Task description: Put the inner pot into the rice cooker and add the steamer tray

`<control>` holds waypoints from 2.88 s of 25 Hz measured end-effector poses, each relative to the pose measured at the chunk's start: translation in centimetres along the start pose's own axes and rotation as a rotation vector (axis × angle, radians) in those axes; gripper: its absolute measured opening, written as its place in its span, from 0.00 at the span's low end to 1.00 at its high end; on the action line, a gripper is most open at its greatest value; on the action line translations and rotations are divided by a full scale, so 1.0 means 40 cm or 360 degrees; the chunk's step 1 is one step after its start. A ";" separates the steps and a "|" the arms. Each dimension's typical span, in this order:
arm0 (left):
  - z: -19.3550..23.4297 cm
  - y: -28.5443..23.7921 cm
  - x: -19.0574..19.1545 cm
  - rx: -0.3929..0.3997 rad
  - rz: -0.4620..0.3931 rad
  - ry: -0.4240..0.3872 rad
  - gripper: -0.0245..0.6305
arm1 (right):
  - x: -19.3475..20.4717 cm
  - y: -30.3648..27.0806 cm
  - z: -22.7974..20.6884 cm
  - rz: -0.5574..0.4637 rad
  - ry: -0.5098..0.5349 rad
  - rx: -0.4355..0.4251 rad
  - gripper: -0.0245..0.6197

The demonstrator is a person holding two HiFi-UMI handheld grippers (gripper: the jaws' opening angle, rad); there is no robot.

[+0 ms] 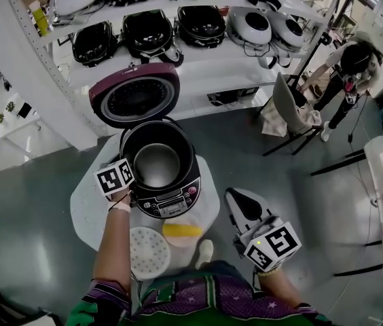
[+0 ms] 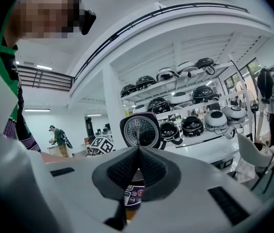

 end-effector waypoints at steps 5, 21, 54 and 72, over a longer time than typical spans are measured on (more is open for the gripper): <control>0.000 -0.012 0.003 -0.0004 0.0030 -0.0037 0.10 | 0.003 0.008 0.004 0.0002 0.0004 0.0021 0.05; 0.021 -0.011 0.027 -0.0029 0.0119 -0.0153 0.22 | 0.013 0.032 0.050 -0.0002 0.0011 0.0057 0.05; 0.265 0.540 0.128 -0.0004 -0.0410 -0.0250 0.23 | 0.018 0.012 0.416 -0.0134 0.0218 -0.0048 0.05; 0.351 0.879 0.165 0.0077 -0.0798 -0.0307 0.07 | 0.050 -0.039 0.655 -0.0217 0.0289 -0.0171 0.05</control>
Point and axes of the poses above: the fingertips, and each gripper's own axes: y backward along the fingers, z to its left, x out of its underside, the point moved 7 cm from there along y, backward along the fingers, and after that the axes turned 8 degrees about -y, right-handed, at the moved point
